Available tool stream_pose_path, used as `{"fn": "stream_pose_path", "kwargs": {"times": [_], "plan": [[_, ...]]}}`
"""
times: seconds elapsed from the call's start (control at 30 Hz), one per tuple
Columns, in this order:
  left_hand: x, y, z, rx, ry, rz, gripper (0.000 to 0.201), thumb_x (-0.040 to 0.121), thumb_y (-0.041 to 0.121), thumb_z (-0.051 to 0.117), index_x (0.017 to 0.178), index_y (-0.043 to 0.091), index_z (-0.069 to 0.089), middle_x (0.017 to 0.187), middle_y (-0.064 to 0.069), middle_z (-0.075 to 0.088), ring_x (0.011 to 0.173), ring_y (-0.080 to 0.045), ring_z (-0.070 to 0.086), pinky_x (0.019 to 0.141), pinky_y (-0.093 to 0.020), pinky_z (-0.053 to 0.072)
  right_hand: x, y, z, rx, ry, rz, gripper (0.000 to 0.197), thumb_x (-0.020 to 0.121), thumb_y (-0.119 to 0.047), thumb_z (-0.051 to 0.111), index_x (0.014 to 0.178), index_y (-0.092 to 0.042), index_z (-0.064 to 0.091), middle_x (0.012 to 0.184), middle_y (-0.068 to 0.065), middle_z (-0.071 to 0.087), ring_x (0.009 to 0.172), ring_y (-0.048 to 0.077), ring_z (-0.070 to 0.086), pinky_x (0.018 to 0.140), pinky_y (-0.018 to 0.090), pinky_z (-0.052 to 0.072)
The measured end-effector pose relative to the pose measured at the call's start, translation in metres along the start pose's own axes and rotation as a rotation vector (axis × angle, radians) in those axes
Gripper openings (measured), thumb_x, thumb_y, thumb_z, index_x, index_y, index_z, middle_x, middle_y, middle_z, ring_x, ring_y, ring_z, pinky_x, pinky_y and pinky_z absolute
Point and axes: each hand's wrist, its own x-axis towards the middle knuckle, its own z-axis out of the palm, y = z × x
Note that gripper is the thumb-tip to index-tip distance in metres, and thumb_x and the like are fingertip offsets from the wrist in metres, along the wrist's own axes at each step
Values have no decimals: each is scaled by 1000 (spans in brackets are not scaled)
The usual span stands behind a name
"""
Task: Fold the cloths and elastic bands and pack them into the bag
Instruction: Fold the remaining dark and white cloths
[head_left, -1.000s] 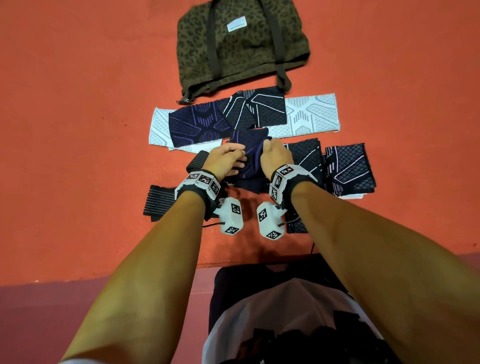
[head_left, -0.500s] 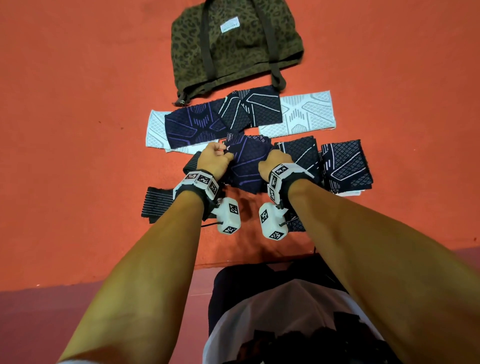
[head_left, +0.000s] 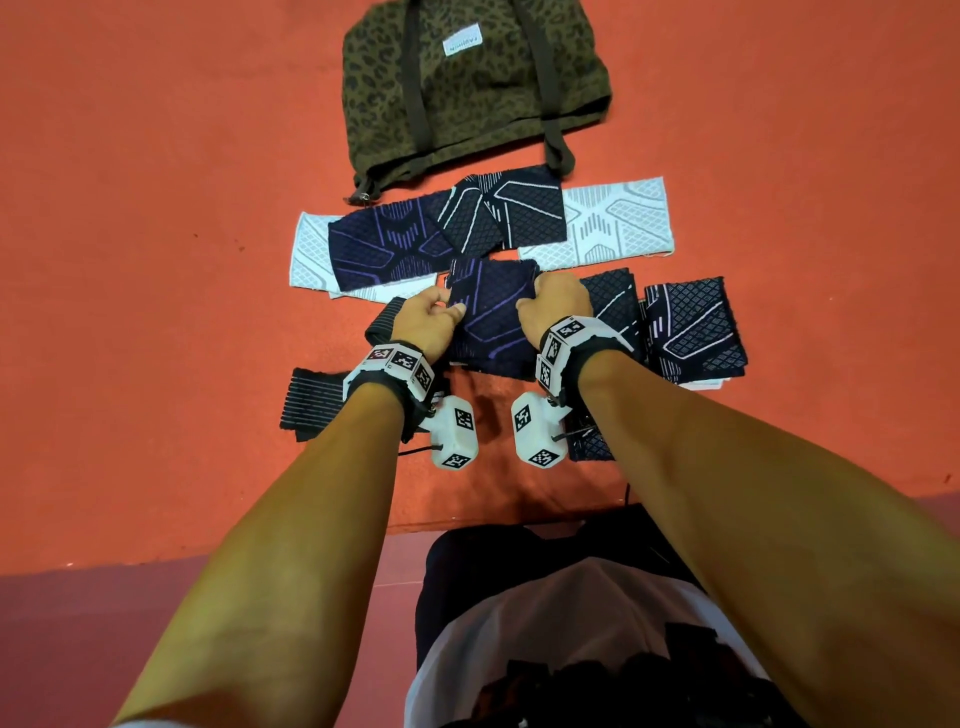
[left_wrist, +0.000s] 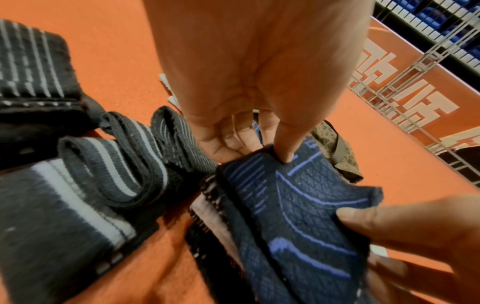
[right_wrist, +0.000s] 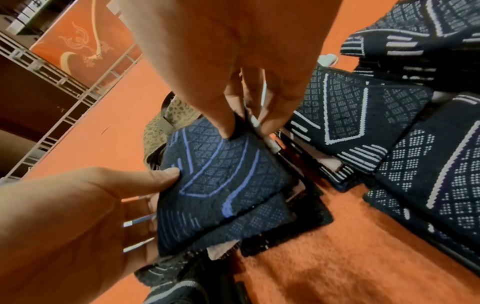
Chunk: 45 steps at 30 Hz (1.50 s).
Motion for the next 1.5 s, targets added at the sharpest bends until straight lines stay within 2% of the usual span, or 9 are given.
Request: {"fn": "stream_pose_path", "kwargs": {"times": [0.13, 0.27, 0.37, 0.53, 0.7, 0.9, 1.1, 1.3, 1.5], "plan": [[5, -5, 0, -11, 53, 3, 14, 77, 33, 66, 82, 22, 59, 75, -4, 63, 73, -24, 62, 85, -40, 52, 2, -5, -3, 28, 15, -76, 12, 93, -14, 57, 93, -2, 61, 107, 7, 50, 85, 23, 50, 69, 27, 38], [11, -5, 3, 2, 51, -55, 20, 77, 29, 69, 84, 28, 50, 87, -6, 67, 83, -28, 66, 91, -48, 53, 2, -4, -1, 29, -15, 61, 37, 102, -32, 47, 108, 1, 63, 118, 17, 59, 94, 32, 58, 70, 31, 39], [15, -7, 3, 25, 52, -72, 20, 85, 25, 69, 85, 30, 50, 86, -6, 66, 82, -27, 65, 92, -48, 53, 1, 2, -1, -92, -126, 111, 39, 105, -27, 40, 118, 4, 59, 125, 21, 58, 109, 36, 58, 78, 34, 44], [13, -12, 0, 111, 69, -95, 17, 88, 30, 69, 86, 26, 53, 89, -4, 67, 92, -27, 65, 91, -38, 52, 4, 8, 6, -66, -189, 116, 32, 102, -24, 48, 116, 2, 60, 117, 19, 64, 106, 36, 61, 71, 29, 40], [18, -28, 1, 13, 40, -154, 26, 76, 37, 73, 77, 25, 50, 87, -10, 67, 88, -38, 69, 84, -56, 57, 10, 6, 1, 0, -122, 94, 26, 98, -22, 54, 105, 1, 62, 107, 19, 65, 90, 35, 60, 67, 29, 39], [13, -8, 1, 110, 151, -55, 31, 82, 18, 75, 73, 24, 46, 70, 4, 56, 71, -22, 57, 79, -37, 51, 13, -1, -6, 82, 7, 3, 11, 84, -6, 56, 94, -10, 57, 91, 6, 60, 78, 25, 58, 60, 29, 41], [12, 8, 4, 37, 16, 62, 24, 80, 4, 72, 79, 23, 59, 56, 6, 53, 53, -14, 53, 58, -28, 50, 9, -12, 7, 120, -159, -164, 15, 82, -22, 64, 93, -24, 53, 80, -1, 66, 71, 19, 65, 69, 35, 56], [21, 8, 5, 176, -16, 3, 29, 76, 5, 69, 82, 29, 54, 78, -13, 71, 72, -27, 66, 78, -39, 59, 13, -8, 18, -21, -262, -139, 36, 83, -10, 59, 116, -17, 44, 98, 6, 65, 89, 25, 63, 82, 36, 53], [29, 21, 1, 116, 18, -27, 17, 76, 22, 67, 72, 25, 51, 64, 2, 59, 64, -22, 57, 74, -40, 53, 32, -28, 7, -35, -158, -196, 10, 83, -20, 54, 92, -21, 58, 92, 3, 65, 79, 22, 62, 71, 33, 53]]}}
